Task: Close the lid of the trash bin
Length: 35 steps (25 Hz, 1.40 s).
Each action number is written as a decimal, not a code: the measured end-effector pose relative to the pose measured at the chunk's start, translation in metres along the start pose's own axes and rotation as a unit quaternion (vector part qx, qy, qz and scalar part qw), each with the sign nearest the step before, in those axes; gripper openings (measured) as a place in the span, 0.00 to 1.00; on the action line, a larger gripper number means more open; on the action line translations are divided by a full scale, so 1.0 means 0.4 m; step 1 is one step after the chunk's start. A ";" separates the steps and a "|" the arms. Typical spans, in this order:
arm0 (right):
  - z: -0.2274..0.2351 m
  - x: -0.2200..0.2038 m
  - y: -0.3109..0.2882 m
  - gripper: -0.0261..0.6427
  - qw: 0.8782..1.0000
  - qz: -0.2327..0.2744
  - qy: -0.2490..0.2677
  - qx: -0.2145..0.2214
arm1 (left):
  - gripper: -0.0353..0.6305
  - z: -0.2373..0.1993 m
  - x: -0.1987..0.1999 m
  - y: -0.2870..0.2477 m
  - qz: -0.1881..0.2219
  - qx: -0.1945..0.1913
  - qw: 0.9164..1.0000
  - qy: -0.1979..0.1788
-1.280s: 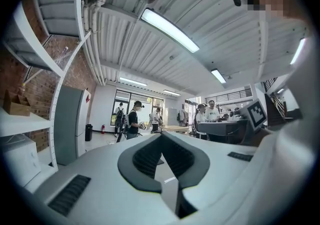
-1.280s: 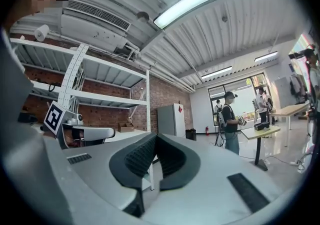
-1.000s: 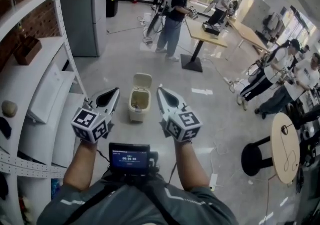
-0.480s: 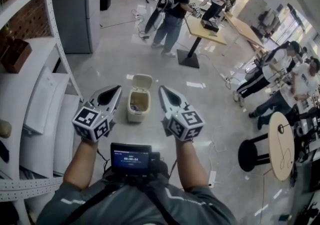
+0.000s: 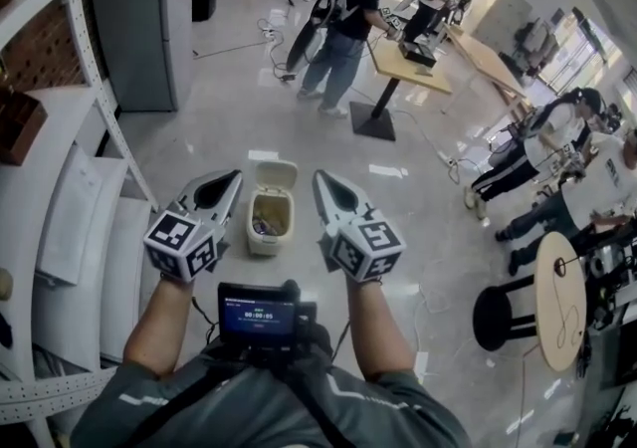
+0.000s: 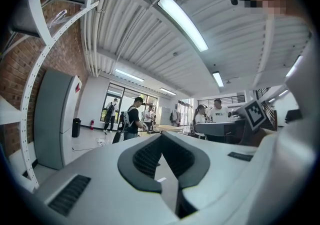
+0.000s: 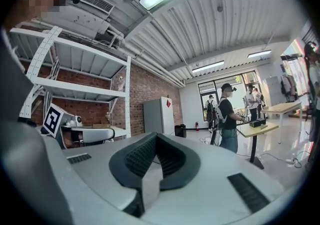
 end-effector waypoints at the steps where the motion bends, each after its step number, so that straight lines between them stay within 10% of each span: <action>1: 0.021 -0.003 -0.014 0.06 1.000 -0.001 -0.001 0.004 | 0.05 -0.007 0.003 -0.022 -0.001 0.002 1.000 -0.001; 18: 0.425 0.097 -0.207 0.06 0.998 0.004 0.003 0.057 | 0.05 -0.083 0.128 -0.439 -0.011 0.044 0.999 0.003; 35: 0.547 0.101 -0.403 0.06 0.998 -0.016 -0.022 0.061 | 0.05 -0.234 0.121 -0.607 -0.045 0.039 0.998 0.016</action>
Point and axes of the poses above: the fingertips, and each gripper's own axes: y backward along the fingers, z to its right, x out of its top, the point moved 4 cm from there along y, backward along the fingers, and after that the axes turned 11 degrees about -z, right-handed, at the moved point
